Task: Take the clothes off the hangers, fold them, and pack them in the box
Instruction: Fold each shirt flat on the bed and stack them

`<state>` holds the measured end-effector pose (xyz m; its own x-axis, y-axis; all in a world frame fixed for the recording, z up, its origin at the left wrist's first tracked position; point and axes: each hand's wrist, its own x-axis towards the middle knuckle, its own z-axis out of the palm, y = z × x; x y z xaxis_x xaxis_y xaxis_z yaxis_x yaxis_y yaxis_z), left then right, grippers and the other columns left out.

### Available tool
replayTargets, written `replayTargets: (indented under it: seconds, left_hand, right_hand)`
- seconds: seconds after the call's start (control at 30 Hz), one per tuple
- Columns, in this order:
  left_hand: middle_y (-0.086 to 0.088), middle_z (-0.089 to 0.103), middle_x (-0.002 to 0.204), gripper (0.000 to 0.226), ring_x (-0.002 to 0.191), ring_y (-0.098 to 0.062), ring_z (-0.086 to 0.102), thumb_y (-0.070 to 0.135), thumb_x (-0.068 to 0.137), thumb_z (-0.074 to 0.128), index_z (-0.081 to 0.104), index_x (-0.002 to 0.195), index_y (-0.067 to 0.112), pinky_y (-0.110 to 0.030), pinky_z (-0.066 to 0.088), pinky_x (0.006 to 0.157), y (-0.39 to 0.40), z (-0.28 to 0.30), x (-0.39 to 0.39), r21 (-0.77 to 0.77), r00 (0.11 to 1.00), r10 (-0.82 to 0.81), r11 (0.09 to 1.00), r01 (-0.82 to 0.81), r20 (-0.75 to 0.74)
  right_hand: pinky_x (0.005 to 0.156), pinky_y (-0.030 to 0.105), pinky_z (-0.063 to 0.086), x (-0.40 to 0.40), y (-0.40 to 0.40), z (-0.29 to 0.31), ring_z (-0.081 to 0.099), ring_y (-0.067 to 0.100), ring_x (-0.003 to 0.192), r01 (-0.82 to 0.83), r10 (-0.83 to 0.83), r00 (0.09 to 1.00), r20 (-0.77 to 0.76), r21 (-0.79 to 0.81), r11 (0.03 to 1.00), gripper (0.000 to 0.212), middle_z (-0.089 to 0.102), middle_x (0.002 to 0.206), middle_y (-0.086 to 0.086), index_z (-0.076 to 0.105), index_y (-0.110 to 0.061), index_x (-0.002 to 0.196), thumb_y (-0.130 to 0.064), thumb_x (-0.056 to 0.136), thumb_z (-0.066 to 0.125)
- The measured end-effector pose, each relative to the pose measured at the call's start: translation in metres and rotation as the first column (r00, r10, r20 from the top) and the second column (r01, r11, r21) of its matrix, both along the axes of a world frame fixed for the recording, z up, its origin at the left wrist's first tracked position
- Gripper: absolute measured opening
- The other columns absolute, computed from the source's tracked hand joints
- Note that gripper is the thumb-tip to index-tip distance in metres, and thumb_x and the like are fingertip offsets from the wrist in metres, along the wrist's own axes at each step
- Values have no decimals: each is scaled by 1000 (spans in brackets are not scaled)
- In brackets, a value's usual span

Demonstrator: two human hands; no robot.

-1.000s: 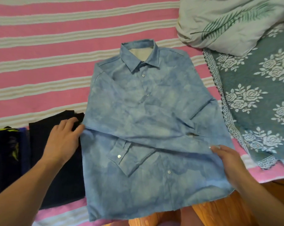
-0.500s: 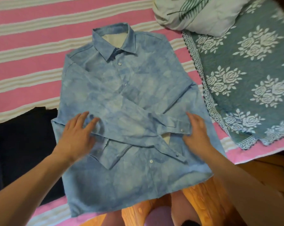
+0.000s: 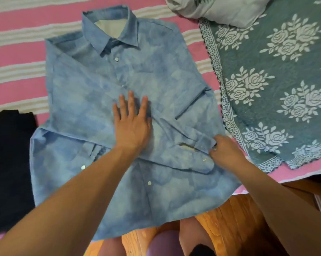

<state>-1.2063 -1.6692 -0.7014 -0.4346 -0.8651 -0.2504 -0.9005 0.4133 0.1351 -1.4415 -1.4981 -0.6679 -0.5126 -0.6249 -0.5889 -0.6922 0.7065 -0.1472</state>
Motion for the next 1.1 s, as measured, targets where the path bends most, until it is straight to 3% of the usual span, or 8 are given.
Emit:
replayTargets:
  seconds: [0.13, 0.23, 0.4, 0.5, 0.63, 0.73, 0.9, 1.1]
  left_hand:
    - [-10, 58, 117, 39, 106, -33, 54, 32, 91, 52, 62, 123, 14, -47, 45, 93, 109, 34, -1, 64, 860, 111, 994, -91, -498]
    - [0, 54, 107, 31, 97, -24, 55, 31, 94, 55, 62, 122, 20, -41, 50, 87, 173, 43, -20, 263, 784, 124, 963, 52, -609]
    - [-2, 51, 103, 52, 95, -27, 53, 51, 94, 30, 66, 127, 33, -40, 48, 90, 188, 22, -70, 436, 910, 165, 900, 20, -382]
    - [-9, 58, 103, 50, 99, -32, 55, 47, 93, 31, 73, 116, 30, -42, 46, 94, 188, 10, -80, 553, 888, 356, 820, -148, -291]
    - [-5, 66, 97, 19, 91, -23, 63, 17, 85, 75, 67, 102, 19, -42, 52, 89, 183, 8, -83, 723, 603, 749, 574, -384, -274]
    - [-4, 62, 99, 21, 89, -21, 61, 15, 83, 79, 60, 92, 19, -34, 51, 86, 183, 9, -82, 723, 630, 732, 579, -376, -258]
    - [-2, 59, 97, 19, 85, -16, 56, 14, 86, 76, 58, 89, 19, -24, 45, 79, 182, 3, -78, 705, 659, 696, 618, -348, -286]
    - [7, 50, 54, 39, 49, -3, 46, 23, 93, 71, 51, 59, 21, -20, 37, 52, 164, 4, -83, 806, 508, 846, 410, -427, -162]
  right_hand:
    - [107, 44, 38, -4, 13, -4, 37, 33, 127, -318, 327, 945, -20, -302, 899, 89, 38, 141, 14, 40, -19, 149, -11, 70, 82]
    - [109, 50, 38, -20, 14, -18, 36, 38, 131, -624, 634, 771, -57, -261, 736, 91, 33, 152, 15, 42, -22, 150, -16, 71, 85]
    - [87, 43, 55, -41, -11, -24, 63, 35, 101, -599, 642, 757, -118, -517, 611, 21, 67, 118, 11, 77, -13, 109, -20, 89, 74]
    - [79, 29, 45, -36, -16, -16, 59, 28, 83, -495, 548, 830, -103, -589, 639, 23, 69, 87, 4, 78, -11, 93, -31, 90, 66]
    - [75, 27, 43, -23, 8, -12, 53, 21, 83, -481, 578, 815, -25, -585, 653, 11, 65, 79, 0, 76, -14, 86, -24, 81, 79]
    - [70, 39, 48, -14, 33, -29, 53, 24, 82, -639, 719, 689, -90, -543, 545, 15, 64, 82, -2, 77, -15, 93, -27, 91, 67]
    - [64, 43, 47, -7, 48, -45, 53, 29, 73, -713, 749, 622, -229, -561, 421, 8, 59, 78, 6, 71, -7, 88, -9, 94, 67]
    - [72, 41, 52, -9, 51, -44, 55, 30, 76, -879, 834, 399, -381, -418, 230, 12, 60, 83, 10, 70, 2, 100, -4, 91, 64]
